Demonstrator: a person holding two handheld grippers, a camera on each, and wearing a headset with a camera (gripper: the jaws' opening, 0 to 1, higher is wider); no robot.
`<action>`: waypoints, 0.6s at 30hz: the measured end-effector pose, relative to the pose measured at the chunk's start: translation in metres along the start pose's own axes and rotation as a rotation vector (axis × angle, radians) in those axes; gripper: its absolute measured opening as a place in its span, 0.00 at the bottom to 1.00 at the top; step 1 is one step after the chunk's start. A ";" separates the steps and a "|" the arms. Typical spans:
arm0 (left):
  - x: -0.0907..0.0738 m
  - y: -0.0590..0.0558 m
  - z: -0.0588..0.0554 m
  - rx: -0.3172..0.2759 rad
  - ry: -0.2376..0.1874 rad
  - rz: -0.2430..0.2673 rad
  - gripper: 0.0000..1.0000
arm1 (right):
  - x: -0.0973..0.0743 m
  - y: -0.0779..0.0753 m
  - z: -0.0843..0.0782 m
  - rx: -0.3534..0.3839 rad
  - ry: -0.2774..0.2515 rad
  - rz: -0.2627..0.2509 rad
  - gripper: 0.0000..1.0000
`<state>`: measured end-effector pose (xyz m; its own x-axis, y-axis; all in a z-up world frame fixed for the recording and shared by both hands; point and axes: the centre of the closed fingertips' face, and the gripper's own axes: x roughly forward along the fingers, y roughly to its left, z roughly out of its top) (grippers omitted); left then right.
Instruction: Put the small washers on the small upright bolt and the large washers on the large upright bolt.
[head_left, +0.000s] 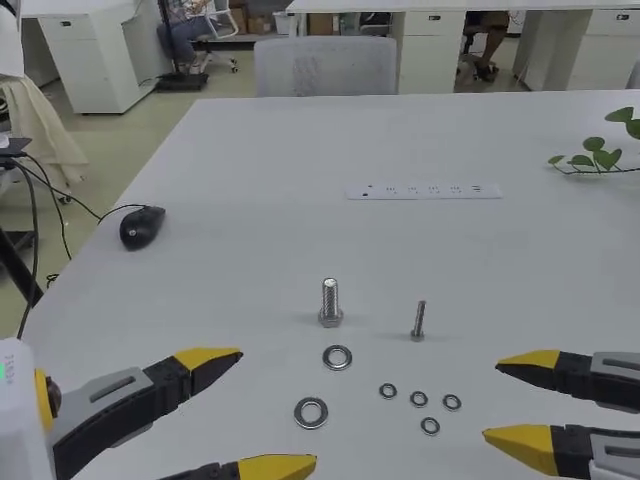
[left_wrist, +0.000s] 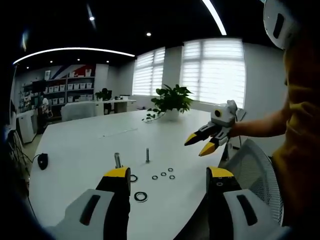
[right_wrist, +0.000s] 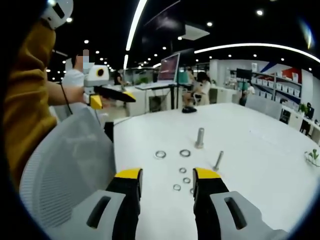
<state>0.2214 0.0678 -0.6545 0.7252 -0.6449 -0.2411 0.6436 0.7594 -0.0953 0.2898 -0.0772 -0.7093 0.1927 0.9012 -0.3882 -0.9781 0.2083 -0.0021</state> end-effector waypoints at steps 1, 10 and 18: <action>0.000 0.000 0.000 -0.001 0.001 0.001 0.60 | 0.000 -0.001 0.000 -0.002 0.002 0.001 0.42; 0.001 0.002 -0.002 -0.002 0.006 0.012 0.60 | 0.003 -0.008 -0.001 -0.033 0.035 0.025 0.42; 0.000 0.004 -0.005 -0.010 0.004 0.023 0.60 | 0.000 -0.014 -0.006 -0.097 0.124 0.069 0.41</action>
<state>0.2223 0.0711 -0.6596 0.7387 -0.6272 -0.2469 0.6246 0.7746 -0.0990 0.3032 -0.0820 -0.7146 0.1193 0.8569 -0.5015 -0.9929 0.1043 -0.0580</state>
